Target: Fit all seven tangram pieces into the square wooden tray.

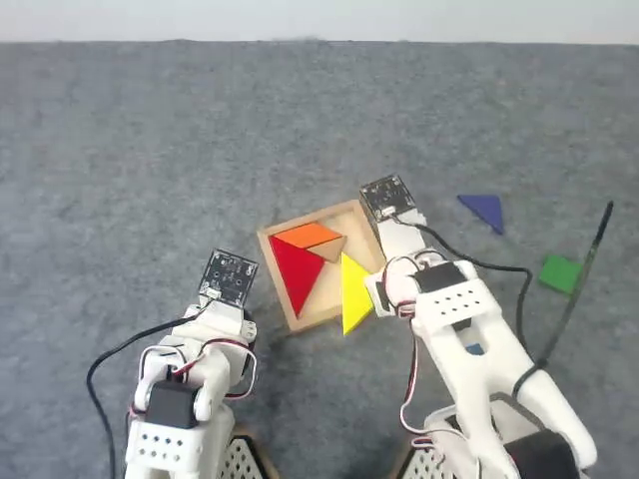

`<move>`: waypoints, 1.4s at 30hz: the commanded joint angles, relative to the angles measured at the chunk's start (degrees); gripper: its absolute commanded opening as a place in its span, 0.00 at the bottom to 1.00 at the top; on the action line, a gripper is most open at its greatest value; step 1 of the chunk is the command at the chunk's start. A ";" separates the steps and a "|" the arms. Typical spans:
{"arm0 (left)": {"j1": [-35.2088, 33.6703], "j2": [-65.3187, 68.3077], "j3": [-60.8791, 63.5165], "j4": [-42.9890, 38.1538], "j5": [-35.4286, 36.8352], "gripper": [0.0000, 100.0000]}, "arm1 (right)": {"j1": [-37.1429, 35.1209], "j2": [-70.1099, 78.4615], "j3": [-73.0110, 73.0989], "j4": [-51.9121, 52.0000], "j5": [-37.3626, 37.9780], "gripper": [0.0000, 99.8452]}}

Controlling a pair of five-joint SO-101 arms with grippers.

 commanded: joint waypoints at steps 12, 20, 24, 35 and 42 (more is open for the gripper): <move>-0.26 -1.23 -0.66 0.26 0.26 0.01 | -9.89 -2.68 -5.10 5.05 -8.26 0.10; -0.26 -1.23 -0.66 0.26 0.26 0.01 | -21.76 3.56 -7.38 3.47 -7.03 0.10; -0.26 -1.23 -0.66 0.26 0.26 0.01 | -21.49 9.80 -7.38 1.54 -6.86 0.10; -0.26 -1.23 -0.66 0.26 0.26 0.01 | -15.60 12.18 -7.30 4.09 -3.16 0.10; -0.26 -1.23 -0.66 0.26 0.26 0.01 | -9.54 -9.10 -5.98 10.95 -11.25 0.10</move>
